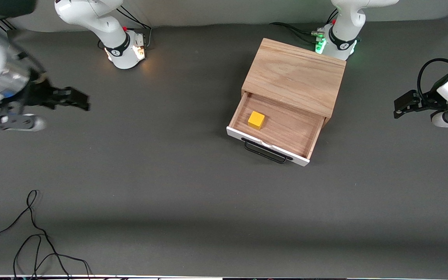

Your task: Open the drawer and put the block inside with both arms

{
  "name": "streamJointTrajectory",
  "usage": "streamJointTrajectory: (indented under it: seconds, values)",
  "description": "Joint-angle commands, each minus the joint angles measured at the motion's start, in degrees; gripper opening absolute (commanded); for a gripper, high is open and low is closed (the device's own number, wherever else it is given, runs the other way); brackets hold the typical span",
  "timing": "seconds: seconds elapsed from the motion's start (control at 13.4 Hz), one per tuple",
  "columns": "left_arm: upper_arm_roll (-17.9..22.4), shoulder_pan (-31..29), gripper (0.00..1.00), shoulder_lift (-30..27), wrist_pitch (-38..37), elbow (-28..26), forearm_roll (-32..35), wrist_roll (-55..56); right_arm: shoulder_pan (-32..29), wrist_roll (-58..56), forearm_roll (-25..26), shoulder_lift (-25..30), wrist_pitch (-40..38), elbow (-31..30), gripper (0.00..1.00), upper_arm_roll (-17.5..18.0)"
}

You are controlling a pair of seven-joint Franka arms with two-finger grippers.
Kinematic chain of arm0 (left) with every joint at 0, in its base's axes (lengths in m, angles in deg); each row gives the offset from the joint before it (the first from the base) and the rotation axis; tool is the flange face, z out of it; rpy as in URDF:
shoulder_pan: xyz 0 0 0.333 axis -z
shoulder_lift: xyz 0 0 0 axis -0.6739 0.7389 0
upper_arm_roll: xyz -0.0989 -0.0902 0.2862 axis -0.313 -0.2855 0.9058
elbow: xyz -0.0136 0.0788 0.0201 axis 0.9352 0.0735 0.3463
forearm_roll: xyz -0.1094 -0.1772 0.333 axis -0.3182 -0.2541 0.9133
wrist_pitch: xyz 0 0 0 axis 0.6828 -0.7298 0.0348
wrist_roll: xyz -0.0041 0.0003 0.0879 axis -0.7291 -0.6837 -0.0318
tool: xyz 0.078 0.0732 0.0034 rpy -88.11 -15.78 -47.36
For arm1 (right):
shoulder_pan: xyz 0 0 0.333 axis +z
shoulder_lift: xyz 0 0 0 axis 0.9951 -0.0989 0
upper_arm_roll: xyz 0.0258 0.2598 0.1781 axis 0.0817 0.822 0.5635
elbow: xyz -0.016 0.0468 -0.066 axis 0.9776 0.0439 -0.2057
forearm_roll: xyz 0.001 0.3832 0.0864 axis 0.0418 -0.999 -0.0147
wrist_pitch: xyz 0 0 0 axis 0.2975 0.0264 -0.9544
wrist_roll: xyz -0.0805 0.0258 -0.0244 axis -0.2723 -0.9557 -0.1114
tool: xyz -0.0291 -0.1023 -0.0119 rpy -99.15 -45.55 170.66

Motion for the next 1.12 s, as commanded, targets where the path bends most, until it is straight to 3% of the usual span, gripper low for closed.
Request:
streamJointTrajectory:
  seconds: [0.0, 0.15, 1.04]
  values:
    - [-0.04, 0.63, 1.00, -0.26, 0.28, 0.58, 1.80, -0.93, 1.11, -10.04, 2.14, 0.36, 2.57, -2.43, 0.98, -4.55]
    - [-0.12, 0.72, 1.00, -0.26, 0.19, 0.76, 2.24, -0.84, 1.02, -16.22, 4.08, 0.09, 6.08, -4.18, 0.98, -4.91]
    - [-0.21, 0.81, 1.00, 0.00, 0.19, 1.11, 2.24, -0.57, 0.94, -14.40, 3.64, 0.53, 6.19, -4.98, 0.98, -4.30]
